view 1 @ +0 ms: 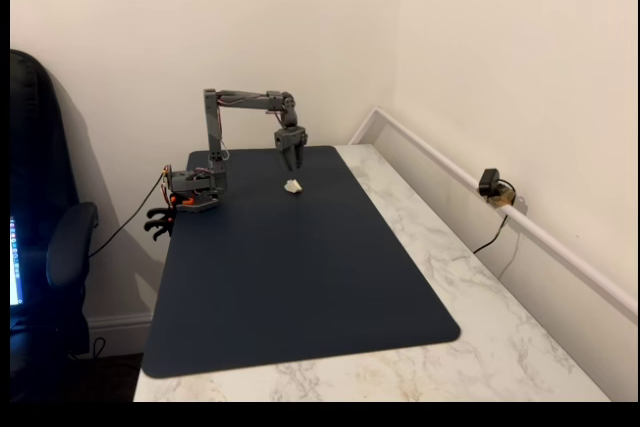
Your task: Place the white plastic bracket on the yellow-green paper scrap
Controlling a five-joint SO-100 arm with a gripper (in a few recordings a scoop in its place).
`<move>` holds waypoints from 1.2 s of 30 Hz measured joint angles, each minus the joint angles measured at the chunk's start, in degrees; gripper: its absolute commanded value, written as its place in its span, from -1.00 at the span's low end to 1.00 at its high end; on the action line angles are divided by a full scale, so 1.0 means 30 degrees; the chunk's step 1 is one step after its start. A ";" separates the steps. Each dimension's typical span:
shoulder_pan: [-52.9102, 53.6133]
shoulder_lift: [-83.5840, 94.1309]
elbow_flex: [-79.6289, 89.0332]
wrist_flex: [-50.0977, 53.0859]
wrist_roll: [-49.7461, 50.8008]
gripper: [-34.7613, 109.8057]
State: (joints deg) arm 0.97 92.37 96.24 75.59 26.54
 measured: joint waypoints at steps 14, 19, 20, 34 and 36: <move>-0.2432 0.4717 0.2373 -0.0645 -0.1318 -0.45; -0.3076 0.8789 0.7852 -0.6152 -0.6680 -0.21; -0.3135 0.9404 0.8760 -0.6914 -0.7646 -0.22; -0.1084 1.5000 1.8135 -1.3271 -0.9756 -0.32; -0.0732 1.5703 1.8896 -1.3652 -0.9902 -0.34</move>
State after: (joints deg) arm -1.23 139.48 152.93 34.63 -3.16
